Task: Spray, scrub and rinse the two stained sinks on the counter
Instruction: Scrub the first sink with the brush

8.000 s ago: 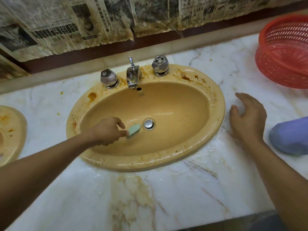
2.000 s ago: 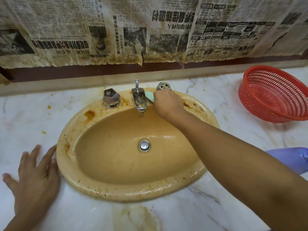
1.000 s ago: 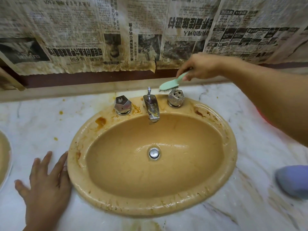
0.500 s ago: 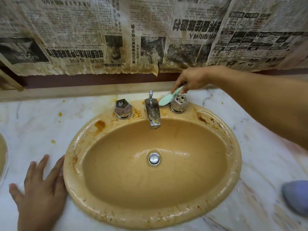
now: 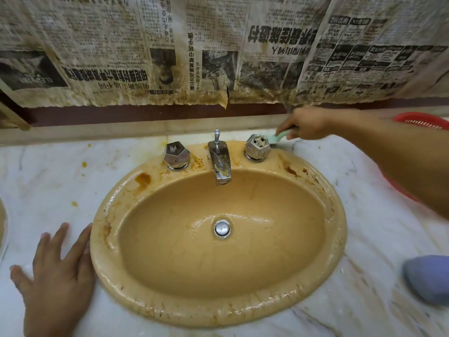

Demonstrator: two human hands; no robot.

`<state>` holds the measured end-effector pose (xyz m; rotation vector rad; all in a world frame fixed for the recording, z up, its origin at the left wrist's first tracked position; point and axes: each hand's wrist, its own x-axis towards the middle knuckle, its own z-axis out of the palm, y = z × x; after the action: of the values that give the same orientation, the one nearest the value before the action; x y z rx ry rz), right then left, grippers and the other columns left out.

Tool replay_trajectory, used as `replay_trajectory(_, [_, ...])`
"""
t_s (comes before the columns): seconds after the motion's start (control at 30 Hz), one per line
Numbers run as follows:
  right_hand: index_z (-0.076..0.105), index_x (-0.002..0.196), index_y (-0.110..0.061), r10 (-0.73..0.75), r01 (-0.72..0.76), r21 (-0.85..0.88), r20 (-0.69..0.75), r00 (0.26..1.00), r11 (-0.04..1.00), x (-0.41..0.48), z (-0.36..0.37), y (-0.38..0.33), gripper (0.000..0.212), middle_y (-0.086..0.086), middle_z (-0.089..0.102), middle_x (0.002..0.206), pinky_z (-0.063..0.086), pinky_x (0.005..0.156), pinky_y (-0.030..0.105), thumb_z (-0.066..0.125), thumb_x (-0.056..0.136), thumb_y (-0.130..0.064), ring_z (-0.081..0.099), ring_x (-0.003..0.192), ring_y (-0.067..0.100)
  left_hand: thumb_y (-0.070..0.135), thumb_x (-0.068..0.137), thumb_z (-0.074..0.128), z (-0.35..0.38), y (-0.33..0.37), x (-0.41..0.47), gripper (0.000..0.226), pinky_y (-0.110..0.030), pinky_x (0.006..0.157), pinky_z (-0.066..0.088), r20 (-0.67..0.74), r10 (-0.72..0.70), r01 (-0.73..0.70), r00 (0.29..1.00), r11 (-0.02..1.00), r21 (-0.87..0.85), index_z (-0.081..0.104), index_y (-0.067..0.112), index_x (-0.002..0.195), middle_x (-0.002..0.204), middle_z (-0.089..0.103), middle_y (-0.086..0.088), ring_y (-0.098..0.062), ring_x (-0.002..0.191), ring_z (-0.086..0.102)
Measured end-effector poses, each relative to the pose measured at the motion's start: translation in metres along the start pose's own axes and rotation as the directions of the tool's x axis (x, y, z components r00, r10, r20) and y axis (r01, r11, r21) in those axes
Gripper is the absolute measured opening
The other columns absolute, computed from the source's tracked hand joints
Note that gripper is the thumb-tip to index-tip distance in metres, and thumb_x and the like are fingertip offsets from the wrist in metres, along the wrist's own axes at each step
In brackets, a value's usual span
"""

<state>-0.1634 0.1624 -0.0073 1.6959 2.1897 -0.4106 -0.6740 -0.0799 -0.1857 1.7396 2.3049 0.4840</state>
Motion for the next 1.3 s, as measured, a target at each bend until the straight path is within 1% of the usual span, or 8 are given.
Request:
replay_trajectory(0.23, [0.070,0.130,-0.022,0.434,-0.265,0.518,-0.237,0.869,0.814,-0.109,0.074,-0.057,0.041,0.008,0.074,0.120,0.047,0.098,0.031,0.074,0.091,-0.030,0.061,0.121,0.028,0.059,0.099,0.018,-0.001,0.000,0.000,0.055,-0.074,0.117,0.015,0.014,-0.002,0.002,1.000,1.000,0.019,0.036,0.054,0.150,0.164,0.031,-0.009,-0.038,0.152,0.017])
replay_trajectory(0.33, [0.069,0.127,-0.028,0.412,-0.210,0.557,-0.267,0.871,0.803,-0.119,0.097,-0.111,0.034,0.010,0.071,0.109,0.049,0.078,0.034,0.069,0.094,-0.034,0.063,0.107,0.031,0.060,0.099,0.017,-0.003,0.004,0.001,0.055,-0.073,0.118,0.015,0.033,-0.013,0.012,0.999,1.000,0.018,0.035,0.055,0.150,0.165,0.030,-0.008,-0.036,0.153,0.015])
replay_trajectory(0.53, [0.066,0.127,-0.007,0.419,-0.186,0.588,-0.287,0.862,0.787,-0.033,0.098,-0.150,0.029,0.008,0.058,0.101,0.049,0.071,0.034,0.059,0.102,-0.018,0.055,0.085,0.025,0.065,0.099,0.009,-0.004,-0.004,0.001,0.058,-0.073,0.117,0.017,0.051,0.014,-0.016,0.999,0.999,0.031,0.033,0.057,0.152,0.165,0.027,-0.007,-0.032,0.153,0.013])
replay_trajectory(0.8, [0.064,0.135,-0.013,0.475,-0.184,0.694,-0.253,0.843,0.696,-0.034,0.108,-0.138,0.038,0.013,0.063,0.124,0.044,0.076,0.028,0.066,0.099,-0.025,0.056,0.091,0.022,0.061,0.098,0.014,-0.011,0.012,-0.006,0.057,-0.069,0.121,0.005,0.048,-0.050,0.048,0.998,0.998,0.033,0.036,0.057,0.150,0.167,0.025,0.003,-0.021,0.156,0.008])
replay_trajectory(0.93, [0.065,0.135,-0.012,0.485,-0.190,0.745,-0.200,0.852,0.640,0.004,0.090,-0.140,0.040,0.016,0.060,0.132,0.047,0.092,0.030,0.069,0.096,-0.022,0.058,0.110,0.026,0.059,0.099,0.012,-0.015,0.013,-0.008,0.057,-0.068,0.117,0.005,0.054,-0.036,0.031,0.998,0.995,0.094,0.036,0.056,0.151,0.168,0.025,0.003,-0.019,0.157,0.008])
replay_trajectory(1.13, [0.060,0.142,-0.018,0.497,-0.190,0.740,-0.219,0.840,0.646,-0.043,0.125,-0.132,0.044,0.014,0.064,0.125,0.048,0.073,0.030,0.064,0.099,-0.029,0.064,0.087,0.026,0.057,0.099,0.014,-0.013,0.011,-0.007,0.056,-0.068,0.118,0.002,0.061,-0.045,0.039,0.997,0.996,0.085,0.035,0.056,0.151,0.168,0.023,0.005,-0.018,0.157,0.008])
replay_trajectory(1.2, [0.062,0.139,-0.018,0.507,-0.120,0.842,-0.197,0.839,0.525,-0.045,0.125,-0.130,0.040,0.011,0.069,0.107,0.050,0.061,0.032,0.063,0.100,-0.028,0.063,0.072,0.024,0.058,0.100,0.013,-0.013,0.012,-0.007,0.055,-0.067,0.118,0.002,0.063,-0.048,0.043,0.997,0.995,0.088,0.035,0.056,0.151,0.167,0.023,0.005,-0.017,0.157,0.007])
replay_trajectory(1.3, [0.066,0.126,-0.014,0.468,0.020,1.000,-0.013,0.884,-0.010,-0.043,0.111,-0.136,0.025,-0.001,0.051,0.063,0.043,0.043,0.028,0.055,0.104,-0.018,0.045,0.044,0.015,0.057,0.101,0.014,-0.015,0.016,-0.008,0.055,-0.066,0.118,0.003,0.054,-0.056,0.051,0.997,0.994,0.098,0.037,0.055,0.151,0.167,0.025,0.004,-0.017,0.156,0.009])
